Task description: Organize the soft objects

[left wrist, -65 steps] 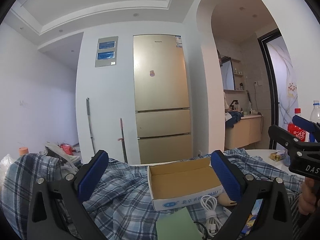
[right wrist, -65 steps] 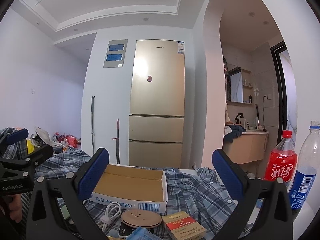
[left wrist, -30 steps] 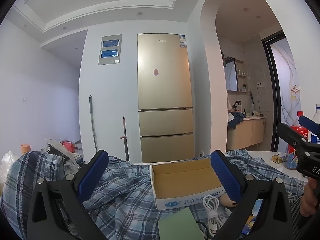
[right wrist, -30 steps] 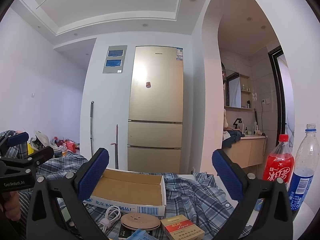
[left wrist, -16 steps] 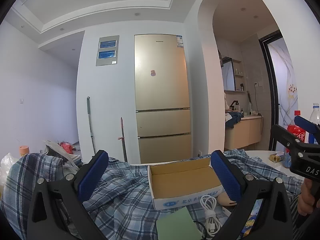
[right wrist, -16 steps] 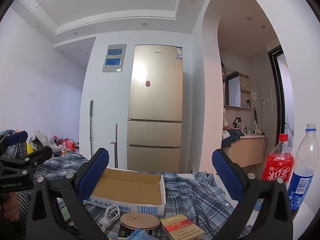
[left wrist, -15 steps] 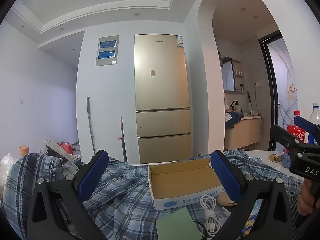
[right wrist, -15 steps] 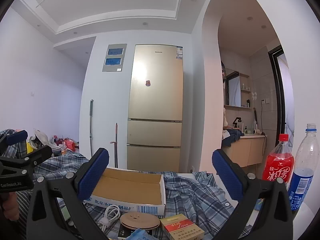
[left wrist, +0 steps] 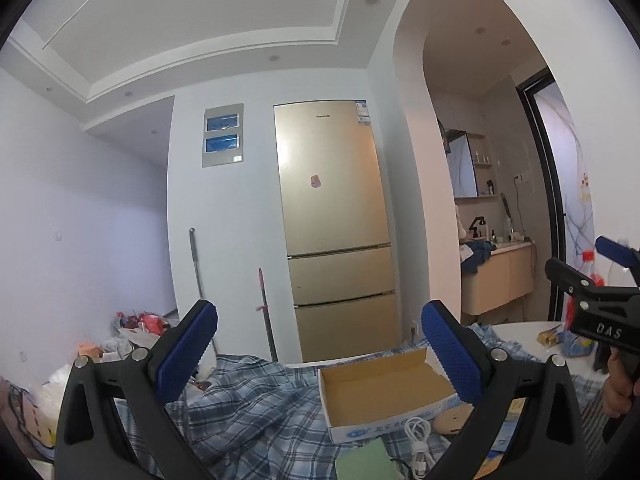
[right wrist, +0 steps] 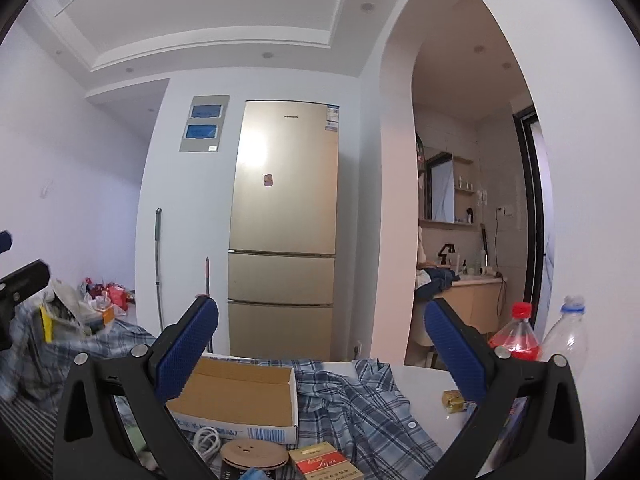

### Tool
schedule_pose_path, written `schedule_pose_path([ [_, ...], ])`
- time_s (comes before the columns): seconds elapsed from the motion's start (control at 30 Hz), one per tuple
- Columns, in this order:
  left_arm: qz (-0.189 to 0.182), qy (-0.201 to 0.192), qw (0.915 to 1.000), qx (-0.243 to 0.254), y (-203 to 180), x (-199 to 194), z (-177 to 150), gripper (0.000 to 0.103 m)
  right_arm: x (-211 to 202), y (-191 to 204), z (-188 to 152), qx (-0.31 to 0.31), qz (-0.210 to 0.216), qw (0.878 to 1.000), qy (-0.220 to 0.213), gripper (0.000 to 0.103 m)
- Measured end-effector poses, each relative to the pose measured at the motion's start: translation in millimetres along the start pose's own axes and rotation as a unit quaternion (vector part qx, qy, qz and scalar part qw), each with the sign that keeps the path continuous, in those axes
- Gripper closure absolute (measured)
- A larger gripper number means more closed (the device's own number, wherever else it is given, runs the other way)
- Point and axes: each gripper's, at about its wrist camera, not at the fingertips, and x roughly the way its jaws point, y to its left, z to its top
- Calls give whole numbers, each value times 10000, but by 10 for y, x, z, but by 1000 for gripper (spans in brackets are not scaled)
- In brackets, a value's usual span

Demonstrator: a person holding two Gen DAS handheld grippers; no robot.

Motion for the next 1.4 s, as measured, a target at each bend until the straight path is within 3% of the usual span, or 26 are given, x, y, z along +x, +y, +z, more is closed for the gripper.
schedule_pose_path([
  [0.2, 65, -46, 9999, -124, 19, -119, 74, 0, -55, -28, 172, 277, 330, 9975, 566, 0],
  [0.37, -59, 388, 9990, -216, 13, -115, -26, 0, -109, -19, 68, 440, 534, 9938, 869, 0],
  [0.43, -4, 810, 9966, -172, -5, -97, -95, 0, -105, 12, -5, 420, 660, 9913, 1061, 0],
  [0.53, -216, 1173, 9925, -278, 2, -95, -219, 0, -93, 64, -141, 428, 808, 9871, 1313, 0],
  [0.83, -297, 1826, 9821, -344, 97, 56, -650, 0, 142, 278, -625, 241, 1063, 9681, 2254, 0],
  [1.0, -360, 2025, 9781, -316, 82, 181, -852, 0, 294, 370, -920, 220, 1251, 9488, 2893, 3],
  [1.13, -402, 2210, 9733, -470, 114, 250, -951, 0, 431, 435, -1193, 460, 1548, 9152, 3692, 11],
  [1.4, -384, 2403, 9689, -446, 91, 329, -1048, 0, 527, 499, -1398, 419, 1716, 8897, 4209, 22],
])
